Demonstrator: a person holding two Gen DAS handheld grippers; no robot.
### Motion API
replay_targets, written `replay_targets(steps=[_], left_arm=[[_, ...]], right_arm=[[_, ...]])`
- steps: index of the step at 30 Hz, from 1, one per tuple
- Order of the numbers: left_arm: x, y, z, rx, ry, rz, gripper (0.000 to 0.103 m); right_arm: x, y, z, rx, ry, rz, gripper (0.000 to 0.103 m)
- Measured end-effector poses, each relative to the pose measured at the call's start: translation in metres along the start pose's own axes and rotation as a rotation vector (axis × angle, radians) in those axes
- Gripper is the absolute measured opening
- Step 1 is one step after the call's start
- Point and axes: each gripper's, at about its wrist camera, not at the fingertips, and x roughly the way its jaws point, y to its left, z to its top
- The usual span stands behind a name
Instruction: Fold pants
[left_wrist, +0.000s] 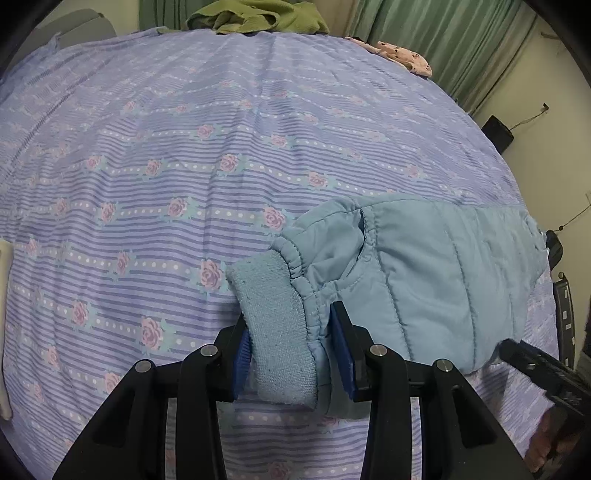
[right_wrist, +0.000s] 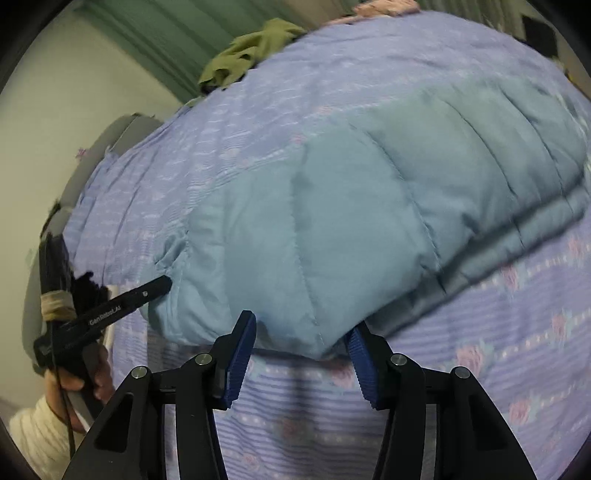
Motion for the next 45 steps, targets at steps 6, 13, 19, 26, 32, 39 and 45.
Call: replay_targets(steps=[6, 13, 19, 26, 32, 39, 45], left_arm=[[-0.001, -0.005, -0.003, 0.038, 0.002, 0.037, 0.039], [0.001, -0.007, -0.005, 0.059, 0.024, 0.079, 0.052], [-0.053, -0.021, -0.005, 0.085, -0.087, 0.18, 0.059], [-0.107, -0.126, -0.023, 0.328, -0.246, 0.062, 0.06], [-0.074, -0.206, -0.031, 0.418, -0.254, -0.038, 0.051], [-0.018, -0.241, -0.026, 0.398, -0.194, -0.044, 0.046], [0.018, -0.236, -0.02, 0.355, -0.132, -0.017, 0.038]], right_arm=[[0.012, -0.01, -0.002, 0.054, 0.075, 0.015, 0.016], [0.012, 0.011, -0.017, -0.039, 0.072, -0.122, 0.016], [-0.041, -0.002, -0.012, -0.043, -0.051, -0.234, 0.057], [-0.124, -0.056, 0.014, -0.017, -0.293, -0.379, 0.072], [-0.13, -0.153, 0.05, 0.1, -0.298, -0.36, 0.072], [-0.096, -0.219, 0.074, 0.232, -0.268, -0.26, 0.072], [-0.066, -0.242, 0.08, 0.33, -0.214, -0.147, 0.08]])
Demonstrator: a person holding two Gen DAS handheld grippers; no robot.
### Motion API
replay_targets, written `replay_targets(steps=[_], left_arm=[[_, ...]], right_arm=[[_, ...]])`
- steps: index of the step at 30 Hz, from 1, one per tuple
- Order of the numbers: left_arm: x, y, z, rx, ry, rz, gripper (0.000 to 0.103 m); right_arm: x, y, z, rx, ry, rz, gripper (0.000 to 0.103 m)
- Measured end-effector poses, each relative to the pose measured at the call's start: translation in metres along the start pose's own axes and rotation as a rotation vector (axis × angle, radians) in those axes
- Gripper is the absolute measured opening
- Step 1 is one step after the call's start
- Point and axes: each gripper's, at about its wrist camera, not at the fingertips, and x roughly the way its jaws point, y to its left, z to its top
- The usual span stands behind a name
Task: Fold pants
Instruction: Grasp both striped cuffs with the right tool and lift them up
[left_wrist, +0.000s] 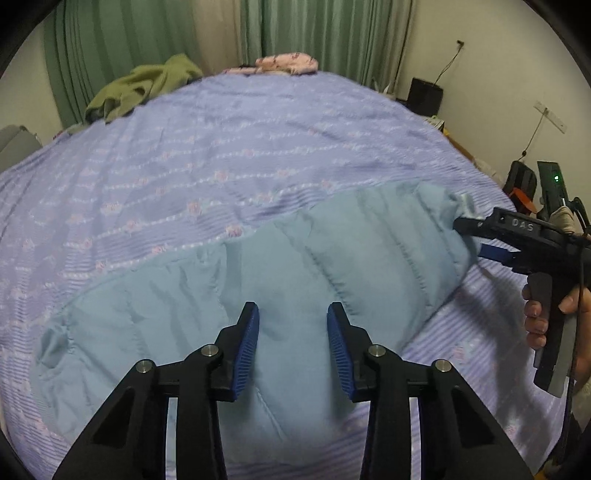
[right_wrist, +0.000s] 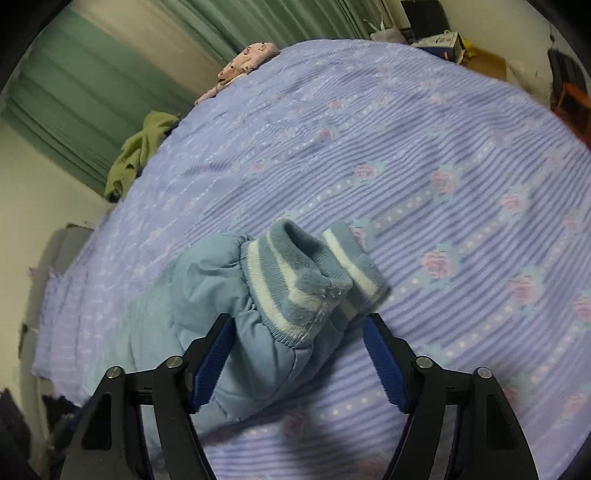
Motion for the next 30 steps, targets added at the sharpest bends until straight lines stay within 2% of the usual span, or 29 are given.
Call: replay_targets(steps=[1, 2, 6, 7, 8, 10, 11, 13, 17, 19, 21, 23, 24, 26, 30], left_arm=[[0.004, 0.001, 0.0, 0.001, 0.005, 0.004, 0.038], [0.006, 0.001, -0.001, 0.003, 0.008, 0.007, 0.038], [0.016, -0.001, -0.002, 0.011, 0.021, 0.018, 0.038], [0.018, -0.001, -0.002, 0.01, 0.024, 0.017, 0.038], [0.019, -0.002, -0.002, 0.007, 0.027, 0.017, 0.038], [0.014, -0.003, 0.002, -0.005, 0.019, 0.008, 0.037], [0.011, -0.003, 0.004, -0.013, 0.011, 0.004, 0.037], [0.001, -0.005, 0.01, -0.039, -0.017, -0.026, 0.037], [0.004, -0.021, 0.021, -0.05, -0.019, -0.088, 0.035], [0.012, -0.026, 0.022, -0.064, 0.003, -0.117, 0.025], [0.027, -0.031, 0.02, -0.089, 0.045, -0.148, 0.021], [0.041, -0.035, 0.015, -0.089, 0.087, -0.147, 0.009], [0.05, -0.038, 0.011, -0.087, 0.114, -0.151, 0.004], [0.058, -0.044, 0.006, -0.075, 0.131, -0.141, 0.004], [0.072, -0.055, 0.002, -0.023, 0.155, -0.093, 0.004]], right_arm=[[0.007, 0.0, 0.002, -0.015, 0.004, -0.022, 0.087], [0.011, 0.0, 0.002, -0.019, 0.005, -0.032, 0.09], [0.027, -0.007, 0.007, 0.018, 0.028, 0.021, 0.09], [0.029, -0.005, 0.009, 0.002, 0.017, 0.022, 0.081], [0.03, -0.003, 0.01, -0.013, 0.02, 0.028, 0.062], [0.032, -0.001, 0.012, 0.003, 0.035, 0.044, 0.046], [0.028, -0.002, 0.013, 0.002, 0.028, 0.035, 0.042], [0.017, 0.006, 0.013, -0.028, -0.004, 0.008, 0.04], [-0.016, 0.04, 0.001, -0.207, -0.116, -0.157, 0.038], [-0.033, 0.048, -0.007, -0.253, -0.165, -0.217, 0.037], [-0.052, 0.051, -0.013, -0.269, -0.214, -0.264, 0.037], [-0.073, 0.046, -0.017, -0.27, -0.255, -0.304, 0.037], [-0.079, 0.044, -0.02, -0.271, -0.263, -0.323, 0.037], [-0.085, 0.033, -0.025, -0.263, -0.252, -0.358, 0.037], [-0.086, 0.014, -0.034, -0.237, -0.208, -0.358, 0.036]])
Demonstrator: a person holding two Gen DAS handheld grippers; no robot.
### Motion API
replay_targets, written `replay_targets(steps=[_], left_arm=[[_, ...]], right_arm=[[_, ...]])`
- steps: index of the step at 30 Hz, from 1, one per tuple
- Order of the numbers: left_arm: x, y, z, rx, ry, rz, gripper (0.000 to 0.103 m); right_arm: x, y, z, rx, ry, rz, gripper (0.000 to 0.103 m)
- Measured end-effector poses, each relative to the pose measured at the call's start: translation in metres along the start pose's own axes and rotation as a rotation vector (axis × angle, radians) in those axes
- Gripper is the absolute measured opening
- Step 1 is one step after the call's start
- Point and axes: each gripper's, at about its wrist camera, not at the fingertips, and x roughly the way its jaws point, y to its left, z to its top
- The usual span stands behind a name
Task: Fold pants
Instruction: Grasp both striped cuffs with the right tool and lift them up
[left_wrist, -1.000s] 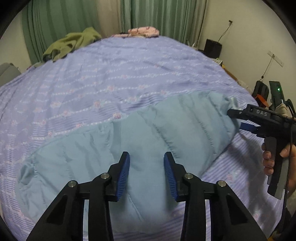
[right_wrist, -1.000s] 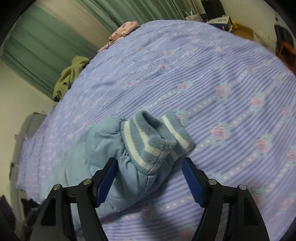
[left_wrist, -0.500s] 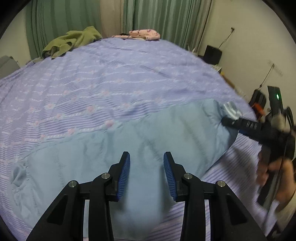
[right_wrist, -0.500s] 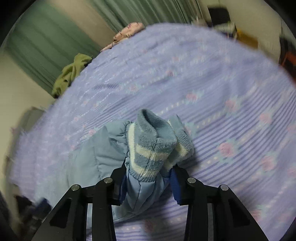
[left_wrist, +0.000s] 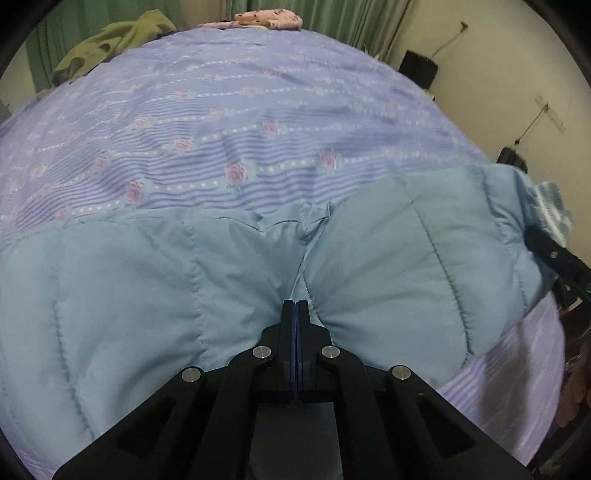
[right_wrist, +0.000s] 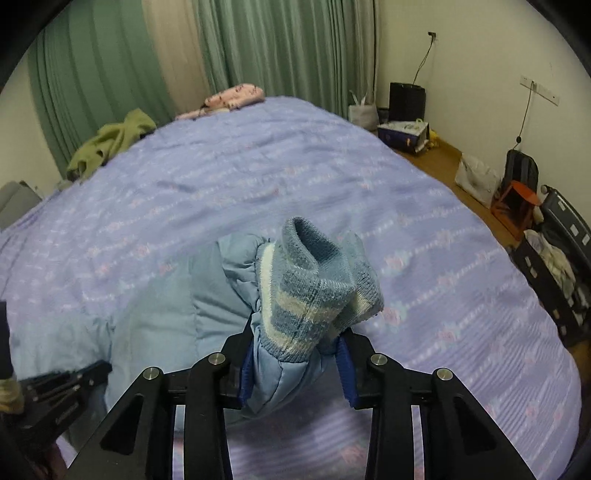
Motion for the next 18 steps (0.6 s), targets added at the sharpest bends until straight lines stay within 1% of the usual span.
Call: replay_targets(steps=[3, 5, 9, 11, 12, 13, 14, 15, 16, 18], left_arm=[[0.006, 0.001, 0.001, 0.014, 0.014, 0.017, 0.004], [0.009, 0.004, 0.002, 0.014, 0.027, 0.02, 0.004], [0.017, 0.007, 0.01, -0.013, 0.066, 0.023, 0.004], [0.01, 0.007, 0.014, -0.024, 0.079, 0.02, 0.004], [0.0, 0.006, 0.016, -0.028, 0.074, 0.017, 0.004], [-0.009, 0.006, 0.018, -0.033, 0.06, 0.011, 0.016], [-0.024, 0.006, 0.018, -0.043, 0.034, 0.003, 0.023], [-0.04, 0.007, 0.018, -0.053, 0.008, 0.0, 0.038], [-0.052, 0.008, 0.018, -0.057, -0.008, 0.011, 0.043], [-0.078, 0.013, 0.019, -0.078, -0.018, 0.047, 0.043]], right_arm=[[-0.004, 0.002, -0.002, -0.01, 0.0, 0.004, 0.036], [-0.011, 0.006, 0.0, -0.022, -0.014, 0.011, 0.036], [-0.025, 0.019, 0.004, -0.05, -0.043, 0.029, 0.037], [-0.03, 0.025, 0.006, -0.072, -0.047, 0.016, 0.037], [-0.032, 0.028, 0.007, -0.08, -0.051, 0.008, 0.037], [-0.036, 0.029, 0.009, -0.082, -0.054, 0.002, 0.037], [-0.04, 0.029, 0.011, -0.077, -0.056, 0.004, 0.037], [-0.043, 0.029, 0.012, -0.073, -0.058, 0.006, 0.037], [-0.047, 0.03, 0.014, -0.073, -0.06, 0.006, 0.037], [-0.059, 0.037, 0.017, -0.095, -0.075, -0.003, 0.037]])
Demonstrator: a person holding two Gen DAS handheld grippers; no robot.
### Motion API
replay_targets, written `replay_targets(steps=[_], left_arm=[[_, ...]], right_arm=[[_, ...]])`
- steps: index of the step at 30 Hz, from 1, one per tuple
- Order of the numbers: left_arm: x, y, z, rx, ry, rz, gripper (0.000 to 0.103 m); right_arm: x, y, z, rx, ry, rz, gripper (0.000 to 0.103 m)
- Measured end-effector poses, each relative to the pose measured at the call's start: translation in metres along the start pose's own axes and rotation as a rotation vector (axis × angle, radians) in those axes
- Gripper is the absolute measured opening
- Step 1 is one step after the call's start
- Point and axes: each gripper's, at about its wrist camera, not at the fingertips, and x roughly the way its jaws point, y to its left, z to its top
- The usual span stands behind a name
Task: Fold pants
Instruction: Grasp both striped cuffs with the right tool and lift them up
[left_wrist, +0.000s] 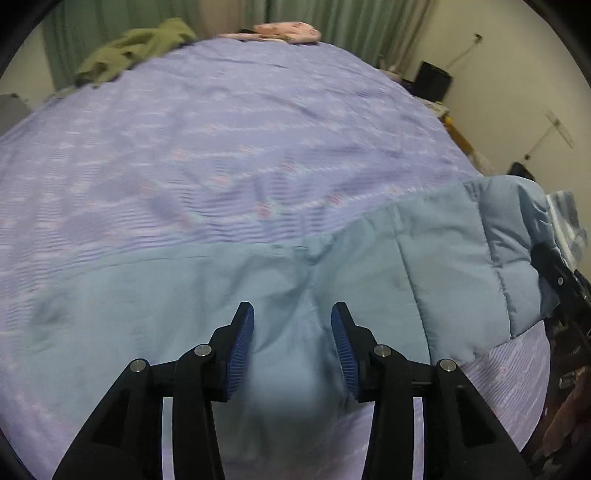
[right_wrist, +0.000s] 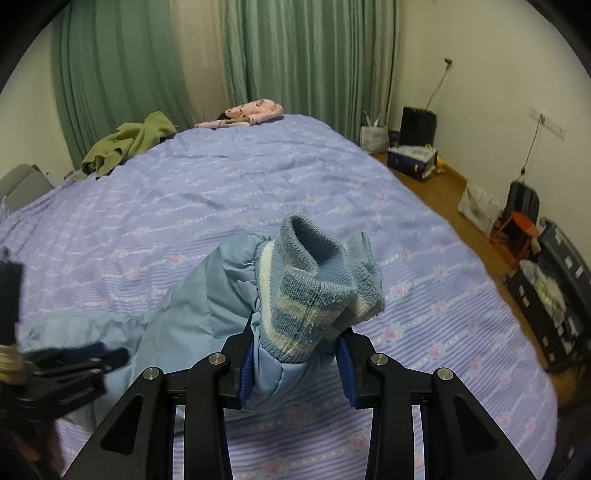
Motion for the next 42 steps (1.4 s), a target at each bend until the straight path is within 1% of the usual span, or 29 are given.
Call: replay_targets(steps=[2, 3, 7, 8, 11, 14, 18, 20, 23, 25, 32, 37, 42], left_arm=[[-0.018, 0.009, 0.002, -0.031, -0.014, -0.001, 0.044], [-0.029, 0.016, 0.003, -0.041, -0.018, 0.012, 0.045], [-0.069, 0.043, 0.002, -0.05, -0.064, 0.032, 0.049], [-0.075, 0.047, 0.0, -0.051, -0.068, 0.033, 0.05], [-0.101, 0.073, -0.006, -0.061, -0.082, 0.035, 0.051], [-0.122, 0.102, -0.015, -0.09, -0.084, 0.039, 0.052], [-0.139, 0.142, -0.029, -0.155, -0.078, 0.019, 0.052], [-0.145, 0.164, -0.039, -0.197, -0.066, 0.023, 0.052], [-0.152, 0.186, -0.052, -0.218, -0.052, 0.043, 0.052], [-0.159, 0.204, -0.064, -0.243, -0.048, 0.039, 0.052], [-0.17, 0.243, -0.089, -0.254, -0.066, 0.036, 0.052], [-0.167, 0.267, -0.104, -0.253, -0.069, 0.055, 0.052], [-0.163, 0.29, -0.126, -0.29, -0.061, 0.061, 0.052]], right_arm=[[-0.014, 0.013, 0.004, -0.04, -0.022, -0.013, 0.037], [-0.02, 0.018, 0.006, -0.052, -0.031, -0.014, 0.037], [-0.045, 0.051, 0.013, -0.123, -0.065, -0.016, 0.037], [-0.049, 0.059, 0.015, -0.14, -0.071, -0.02, 0.038], [-0.061, 0.085, 0.02, -0.18, -0.072, -0.018, 0.038], [-0.073, 0.113, 0.023, -0.221, -0.069, -0.005, 0.038], [-0.089, 0.156, 0.021, -0.297, -0.078, 0.007, 0.038], [-0.095, 0.179, 0.019, -0.342, -0.076, 0.001, 0.038], [-0.103, 0.209, 0.014, -0.403, -0.074, -0.004, 0.038], [-0.106, 0.228, 0.01, -0.439, -0.069, -0.014, 0.038], [-0.102, 0.3, -0.008, -0.578, -0.024, -0.029, 0.038], [-0.094, 0.344, -0.034, -0.674, -0.006, -0.025, 0.037], [-0.077, 0.387, -0.067, -0.782, 0.017, -0.022, 0.038]])
